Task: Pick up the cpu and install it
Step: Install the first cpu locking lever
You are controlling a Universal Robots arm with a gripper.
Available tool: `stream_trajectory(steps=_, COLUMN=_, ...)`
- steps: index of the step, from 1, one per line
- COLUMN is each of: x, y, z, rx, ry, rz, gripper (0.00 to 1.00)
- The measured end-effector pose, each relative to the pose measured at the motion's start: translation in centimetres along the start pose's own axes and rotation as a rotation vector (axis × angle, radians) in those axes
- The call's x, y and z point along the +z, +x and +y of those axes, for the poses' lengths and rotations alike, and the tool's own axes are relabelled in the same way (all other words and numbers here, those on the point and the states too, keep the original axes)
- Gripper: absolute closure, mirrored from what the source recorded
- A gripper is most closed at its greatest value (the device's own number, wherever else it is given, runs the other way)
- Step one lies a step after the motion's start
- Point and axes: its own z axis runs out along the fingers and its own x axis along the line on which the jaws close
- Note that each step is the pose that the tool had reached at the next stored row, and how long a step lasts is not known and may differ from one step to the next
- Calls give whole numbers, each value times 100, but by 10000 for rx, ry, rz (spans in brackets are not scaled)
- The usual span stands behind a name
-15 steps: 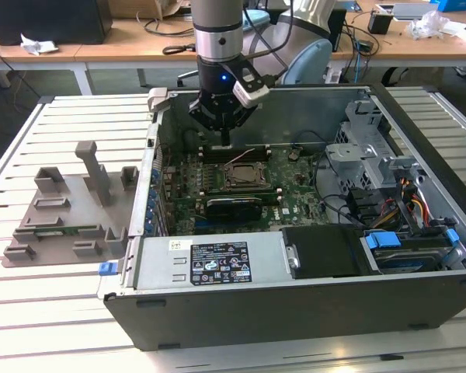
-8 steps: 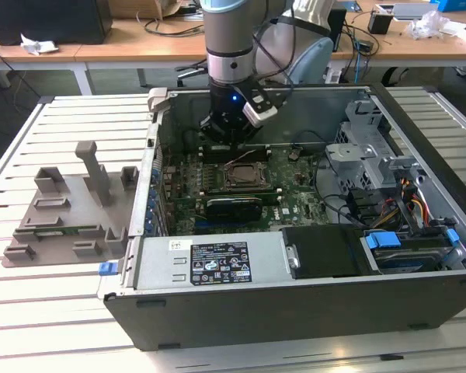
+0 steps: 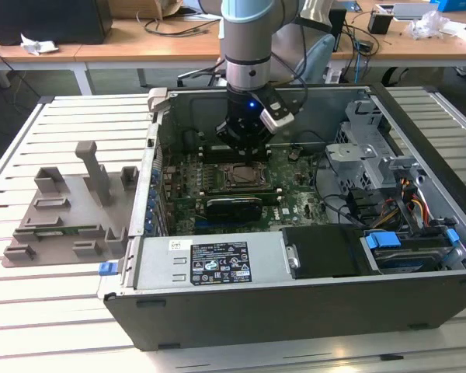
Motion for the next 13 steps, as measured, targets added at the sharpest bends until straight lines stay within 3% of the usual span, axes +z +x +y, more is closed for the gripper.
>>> stream_trajectory(steps=9, x=19, y=-103, z=25, rx=7, ry=10, rz=15, gripper=89)
stream_trajectory(steps=13, x=-98, y=-108, z=16, rx=5, ry=59, rz=17, gripper=89)
